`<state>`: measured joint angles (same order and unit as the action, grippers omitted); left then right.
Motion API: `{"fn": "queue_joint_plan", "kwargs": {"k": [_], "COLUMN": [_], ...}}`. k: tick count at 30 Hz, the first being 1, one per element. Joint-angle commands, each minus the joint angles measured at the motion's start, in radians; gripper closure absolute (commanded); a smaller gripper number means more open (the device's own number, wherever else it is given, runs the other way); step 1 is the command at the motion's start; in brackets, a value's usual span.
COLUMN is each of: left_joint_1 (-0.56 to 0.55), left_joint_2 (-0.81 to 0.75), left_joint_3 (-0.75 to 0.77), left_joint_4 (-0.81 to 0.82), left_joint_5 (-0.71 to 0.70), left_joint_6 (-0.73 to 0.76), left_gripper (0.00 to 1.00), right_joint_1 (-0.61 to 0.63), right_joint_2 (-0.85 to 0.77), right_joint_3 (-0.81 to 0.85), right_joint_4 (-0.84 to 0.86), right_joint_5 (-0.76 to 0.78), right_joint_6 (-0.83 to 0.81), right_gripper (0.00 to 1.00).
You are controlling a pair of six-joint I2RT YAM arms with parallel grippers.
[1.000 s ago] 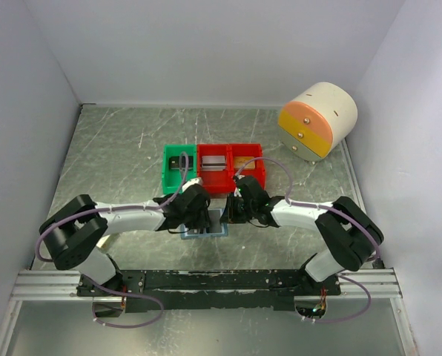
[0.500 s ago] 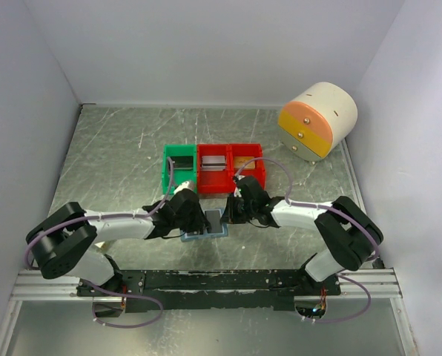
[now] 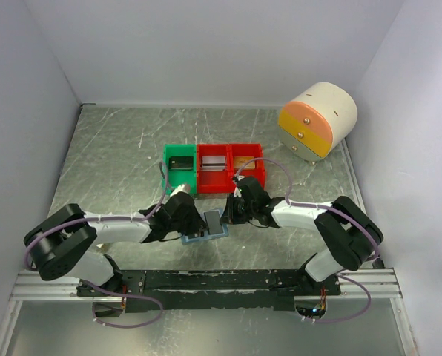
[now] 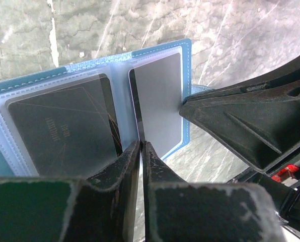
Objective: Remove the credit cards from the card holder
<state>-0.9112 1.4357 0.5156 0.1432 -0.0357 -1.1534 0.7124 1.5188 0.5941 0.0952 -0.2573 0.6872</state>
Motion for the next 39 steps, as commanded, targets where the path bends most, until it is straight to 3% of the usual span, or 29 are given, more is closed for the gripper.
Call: {"fn": "queue_joint_plan", "kwargs": {"k": [1,7,15,23,32,39], "left_joint_1": [0.003,0.006,0.006,0.008,0.007,0.007], "left_joint_2": [-0.034,-0.035,-0.131,-0.13,-0.148,-0.152], "left_joint_3": [-0.011,-0.037,-0.021,-0.016,-0.004,0.002], "left_joint_4": [0.143,0.204,0.003,-0.046,-0.127,-0.133], "left_joint_5": [0.041,0.062,-0.022,-0.015,-0.049,-0.053], "left_joint_6": [-0.037,-0.061,-0.041,-0.016,0.007,0.028], "left_gripper": [0.84,0.93,0.93,0.93,0.93,0.93], "right_joint_1": [0.002,0.001,0.001,0.001,0.003,0.038], "right_joint_2": [0.01,0.008,0.006,0.013,-0.101,-0.091], "right_joint_3": [-0.018,-0.015,0.001,0.002,0.013,0.019], "right_joint_4": [0.015,0.007,-0.033,-0.001,-0.036,0.065], "right_joint_5": [-0.044,-0.032,0.019,-0.021,-0.012,-0.064], "right_joint_6": [-0.005,-0.005,-0.003,0.005,-0.011,0.031], "right_gripper": [0.89,0.89,0.86,0.85,0.84,0.83]}}
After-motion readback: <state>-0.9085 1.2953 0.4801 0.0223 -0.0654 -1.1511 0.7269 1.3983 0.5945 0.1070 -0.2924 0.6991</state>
